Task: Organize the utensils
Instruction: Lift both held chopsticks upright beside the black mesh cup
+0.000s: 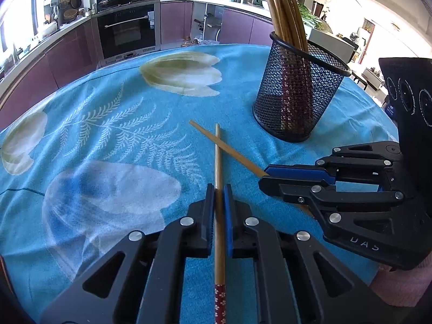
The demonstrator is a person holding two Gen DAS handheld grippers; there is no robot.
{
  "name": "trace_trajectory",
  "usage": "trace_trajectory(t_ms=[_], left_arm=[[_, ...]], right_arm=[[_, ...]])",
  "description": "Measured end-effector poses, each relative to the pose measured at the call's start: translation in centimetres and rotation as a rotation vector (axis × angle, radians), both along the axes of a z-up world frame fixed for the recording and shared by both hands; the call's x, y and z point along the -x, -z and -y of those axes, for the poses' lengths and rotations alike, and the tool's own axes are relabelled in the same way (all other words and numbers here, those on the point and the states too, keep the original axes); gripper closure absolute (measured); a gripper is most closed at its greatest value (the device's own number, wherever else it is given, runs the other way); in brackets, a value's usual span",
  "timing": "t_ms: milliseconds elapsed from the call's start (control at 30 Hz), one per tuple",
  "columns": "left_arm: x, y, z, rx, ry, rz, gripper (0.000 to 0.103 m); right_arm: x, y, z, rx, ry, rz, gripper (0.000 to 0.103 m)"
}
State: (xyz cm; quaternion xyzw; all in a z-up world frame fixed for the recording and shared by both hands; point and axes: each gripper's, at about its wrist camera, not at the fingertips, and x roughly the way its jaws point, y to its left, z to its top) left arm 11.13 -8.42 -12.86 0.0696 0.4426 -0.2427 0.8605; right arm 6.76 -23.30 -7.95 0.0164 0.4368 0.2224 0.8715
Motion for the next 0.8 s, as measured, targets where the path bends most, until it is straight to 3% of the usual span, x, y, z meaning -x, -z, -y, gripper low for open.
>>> trace_trajectory(t_ms=[367,800], left_arm=[[0.3,-0.6,-0.1,0.018,-0.002,0.012,0.096],[1.2,-3.6,-1.4,0.09,-0.004,0.057,0.096]], right_arm=[[0.7,-1.6,1.1,-0.049,0.015,0.042,0.097],[1.9,-4.9,2.1,-0.096,0.025,0.125,0.097]])
